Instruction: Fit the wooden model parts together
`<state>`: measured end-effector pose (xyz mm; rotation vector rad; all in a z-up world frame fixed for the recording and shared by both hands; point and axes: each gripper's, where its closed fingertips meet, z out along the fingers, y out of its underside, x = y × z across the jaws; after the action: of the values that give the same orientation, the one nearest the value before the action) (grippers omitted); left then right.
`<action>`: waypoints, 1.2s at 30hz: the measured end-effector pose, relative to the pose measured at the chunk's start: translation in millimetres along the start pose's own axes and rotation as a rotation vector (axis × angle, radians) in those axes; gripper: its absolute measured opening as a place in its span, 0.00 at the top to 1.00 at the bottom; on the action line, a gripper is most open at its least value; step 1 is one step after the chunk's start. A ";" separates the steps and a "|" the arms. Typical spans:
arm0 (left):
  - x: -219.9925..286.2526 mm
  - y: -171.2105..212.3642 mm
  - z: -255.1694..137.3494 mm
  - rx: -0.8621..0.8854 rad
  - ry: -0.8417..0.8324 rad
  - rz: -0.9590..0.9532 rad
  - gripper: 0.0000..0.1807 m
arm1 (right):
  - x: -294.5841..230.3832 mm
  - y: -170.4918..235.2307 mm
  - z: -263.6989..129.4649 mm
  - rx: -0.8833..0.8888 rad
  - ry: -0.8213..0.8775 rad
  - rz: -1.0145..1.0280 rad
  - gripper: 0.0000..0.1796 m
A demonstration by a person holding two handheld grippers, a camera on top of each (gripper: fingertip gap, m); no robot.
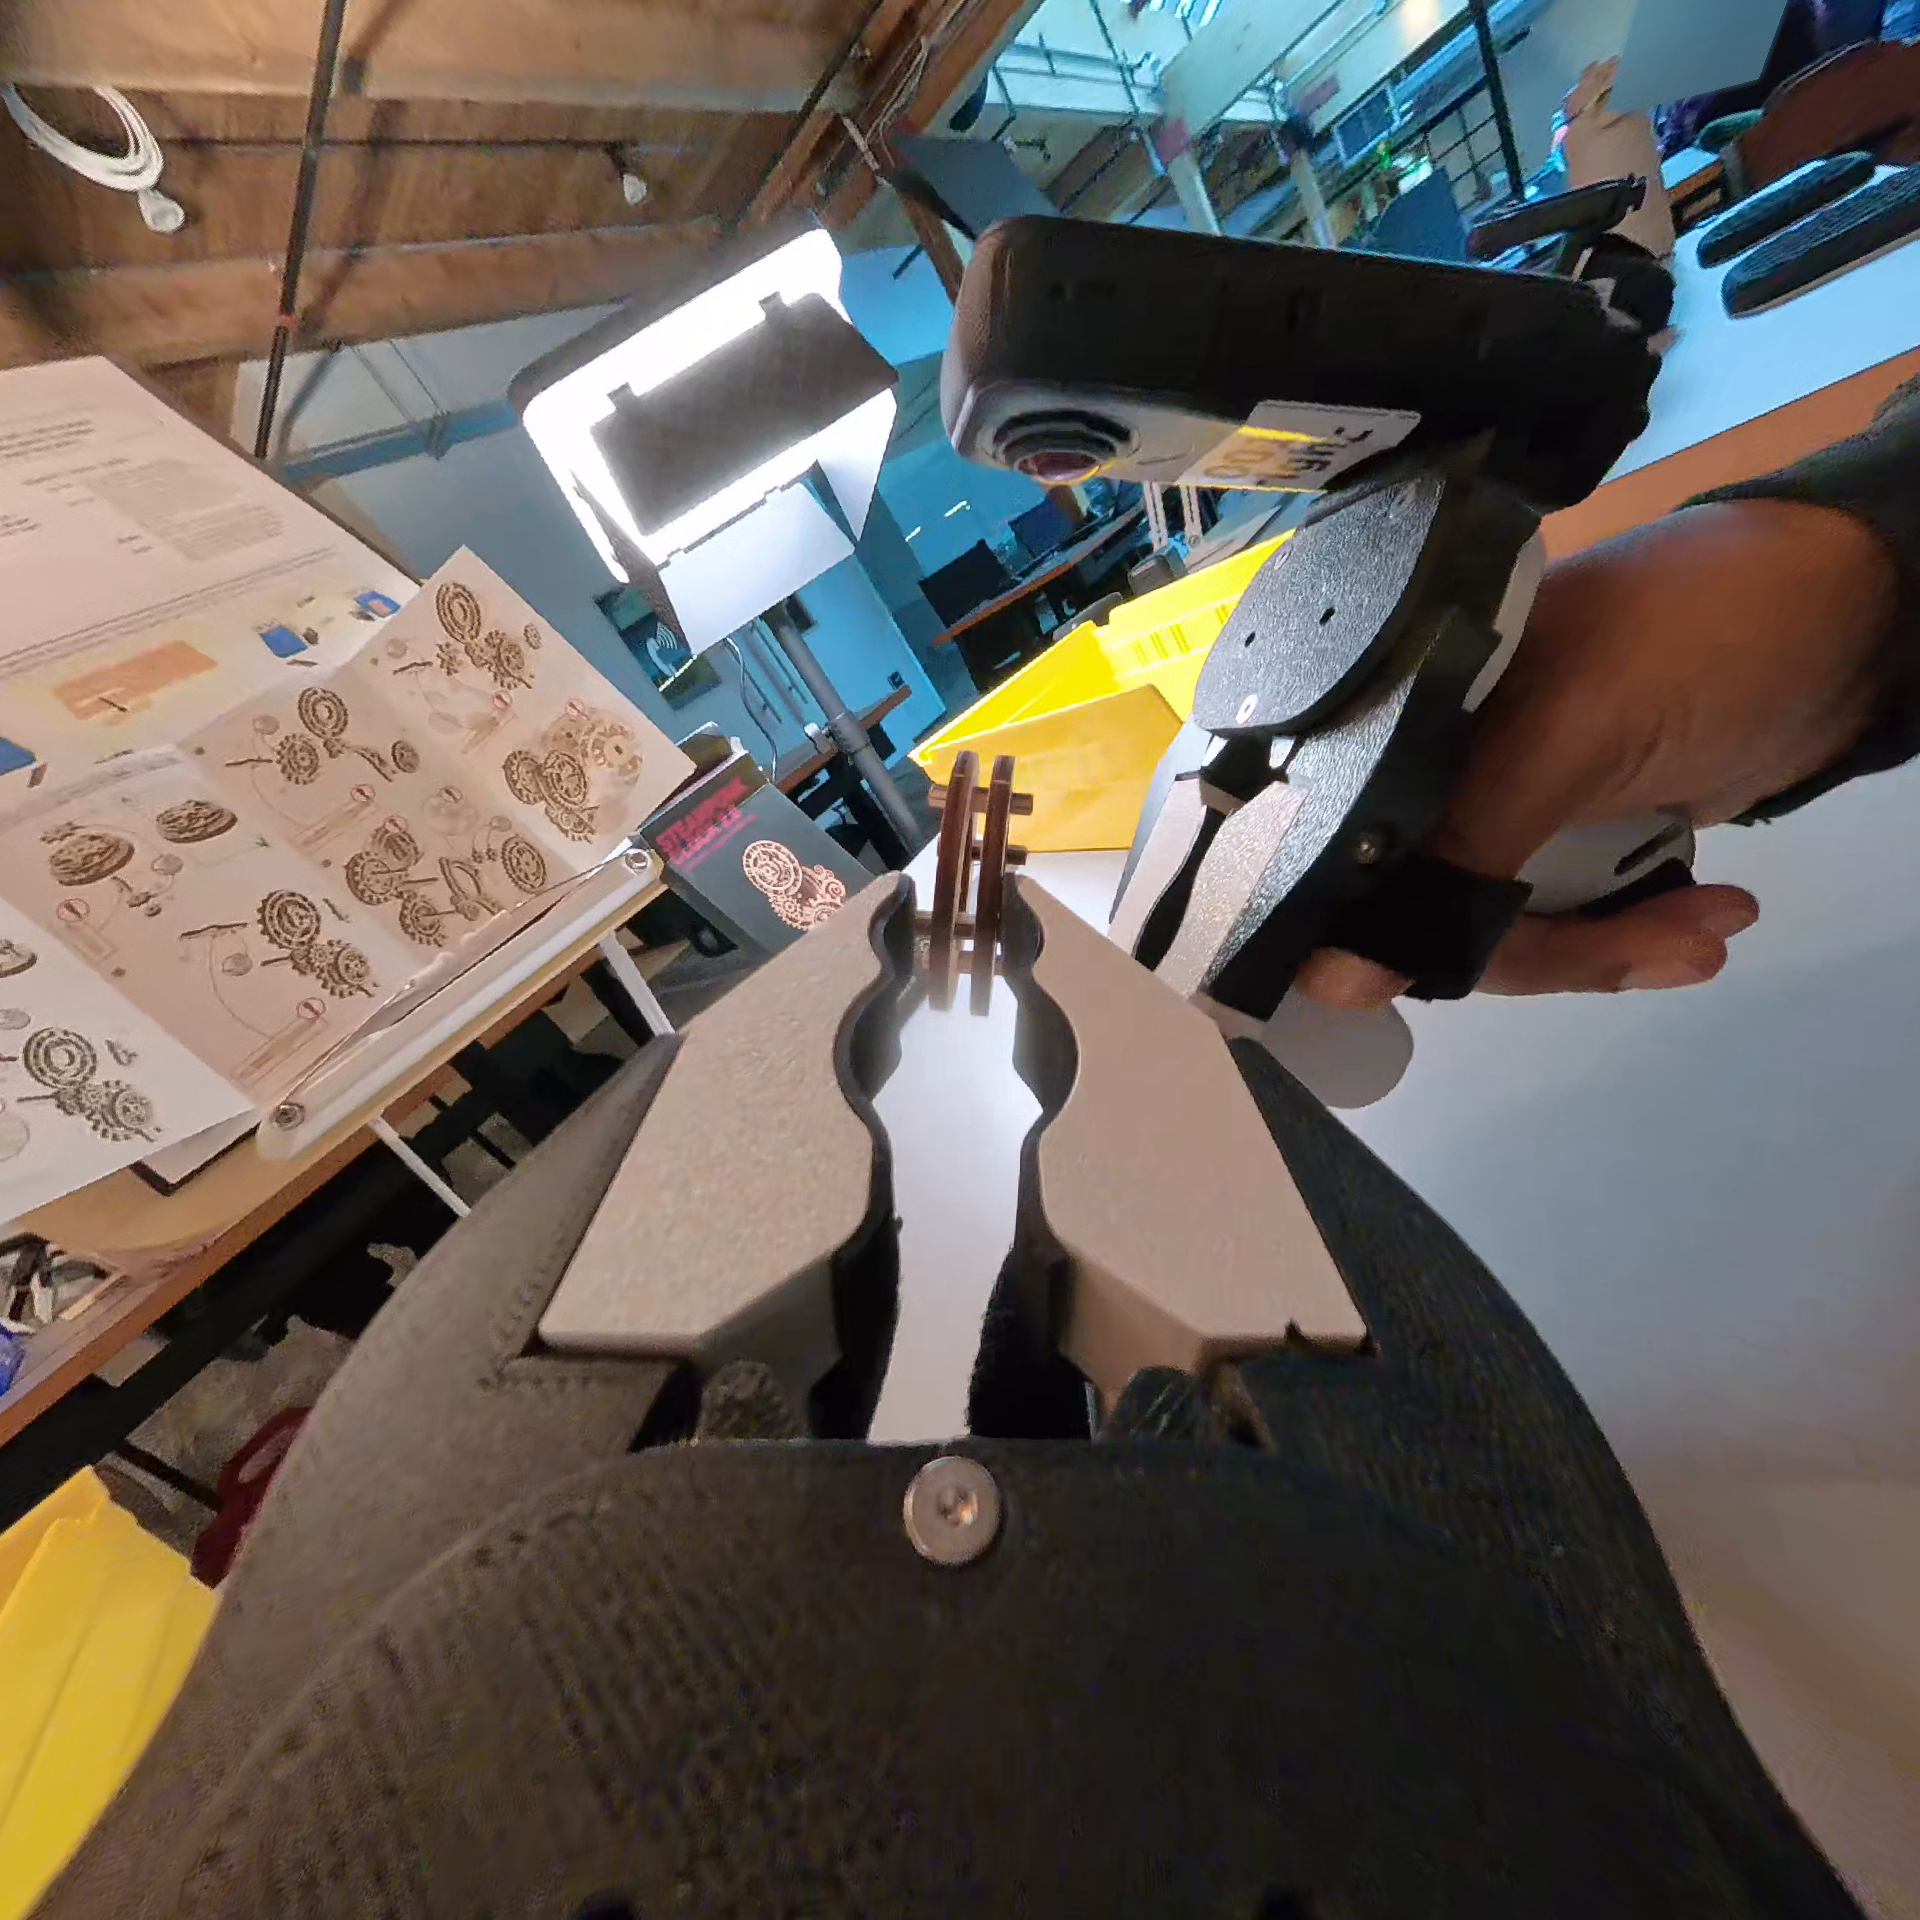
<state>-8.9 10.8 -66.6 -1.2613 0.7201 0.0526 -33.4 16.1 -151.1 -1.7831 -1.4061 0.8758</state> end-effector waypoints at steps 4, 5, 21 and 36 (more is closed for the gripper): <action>-1.2 -2.3 -3.5 0.042 0.014 0.000 0.92 | -5.2 -1.7 -1.3 0.015 -0.029 0.000 1.00; -0.7 -3.7 -4.3 0.051 0.020 -0.001 0.92 | -5.7 -2.7 -2.1 0.021 -0.034 0.002 1.00; 8.7 -8.6 -7.3 0.028 0.027 0.183 0.92 | -3.0 1.9 -3.7 0.009 -0.061 0.021 1.00; 8.1 -10.7 -7.2 -0.031 -0.057 0.478 0.92 | -0.4 5.4 -1.1 -0.001 -0.066 0.031 1.00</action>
<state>-1.5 -1.9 -62.6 -1.0897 0.9609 0.4895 -29.8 14.7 -155.0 -1.7957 -1.4244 0.9583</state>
